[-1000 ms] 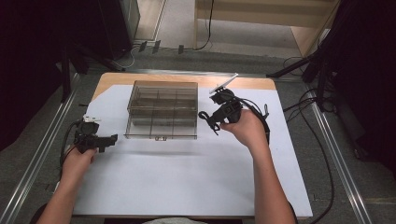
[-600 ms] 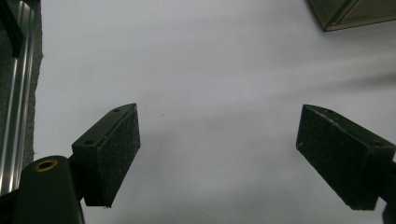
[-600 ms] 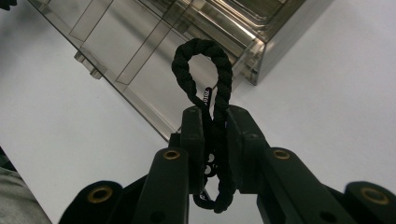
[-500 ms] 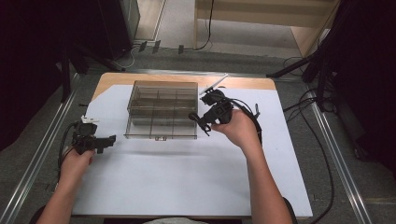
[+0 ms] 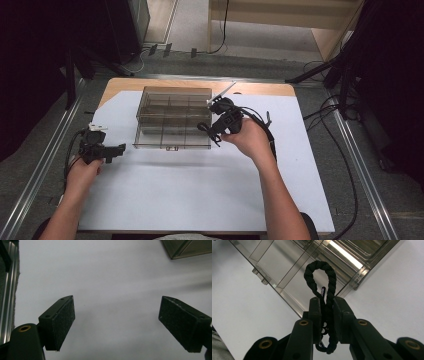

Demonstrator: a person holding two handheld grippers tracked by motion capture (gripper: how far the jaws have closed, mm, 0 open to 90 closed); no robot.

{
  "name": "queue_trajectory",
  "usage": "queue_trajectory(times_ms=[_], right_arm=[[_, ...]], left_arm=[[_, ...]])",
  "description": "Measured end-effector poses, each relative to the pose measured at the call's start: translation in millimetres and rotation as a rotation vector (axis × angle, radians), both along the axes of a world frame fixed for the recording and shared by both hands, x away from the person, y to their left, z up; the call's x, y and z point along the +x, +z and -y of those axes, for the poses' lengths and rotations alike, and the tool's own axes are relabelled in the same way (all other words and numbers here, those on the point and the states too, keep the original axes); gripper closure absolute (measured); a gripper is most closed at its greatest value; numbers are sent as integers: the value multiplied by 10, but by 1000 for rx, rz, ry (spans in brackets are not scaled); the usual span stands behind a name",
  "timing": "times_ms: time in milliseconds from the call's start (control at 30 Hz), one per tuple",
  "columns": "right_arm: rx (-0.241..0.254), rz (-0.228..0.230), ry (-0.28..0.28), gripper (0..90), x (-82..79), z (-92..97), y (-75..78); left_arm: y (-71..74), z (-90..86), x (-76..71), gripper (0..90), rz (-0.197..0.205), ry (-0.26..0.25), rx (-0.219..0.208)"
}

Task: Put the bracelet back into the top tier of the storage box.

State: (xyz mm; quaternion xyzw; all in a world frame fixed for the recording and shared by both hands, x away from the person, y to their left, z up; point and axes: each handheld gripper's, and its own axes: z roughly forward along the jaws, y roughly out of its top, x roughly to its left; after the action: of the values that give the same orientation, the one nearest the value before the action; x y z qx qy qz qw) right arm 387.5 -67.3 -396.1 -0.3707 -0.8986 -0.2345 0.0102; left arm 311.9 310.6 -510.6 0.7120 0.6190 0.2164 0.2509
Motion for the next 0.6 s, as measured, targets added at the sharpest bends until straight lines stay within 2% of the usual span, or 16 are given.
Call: queue_trajectory(times_ms=[267,300,400,600], right_arm=[[-17,6,12,788,-20,-109,34],[-33,7,16,788,-22,-164,52],[-24,7,32,788,-34,-258,79],[-39,3,41,788,-18,-358,18]], left_arm=[[0,45,48,149,1,-17,-7],[1,47,56,148,3,-17,-10],[1,52,59,148,-3,-20,-6],[5,40,54,148,0,-14,-7]])
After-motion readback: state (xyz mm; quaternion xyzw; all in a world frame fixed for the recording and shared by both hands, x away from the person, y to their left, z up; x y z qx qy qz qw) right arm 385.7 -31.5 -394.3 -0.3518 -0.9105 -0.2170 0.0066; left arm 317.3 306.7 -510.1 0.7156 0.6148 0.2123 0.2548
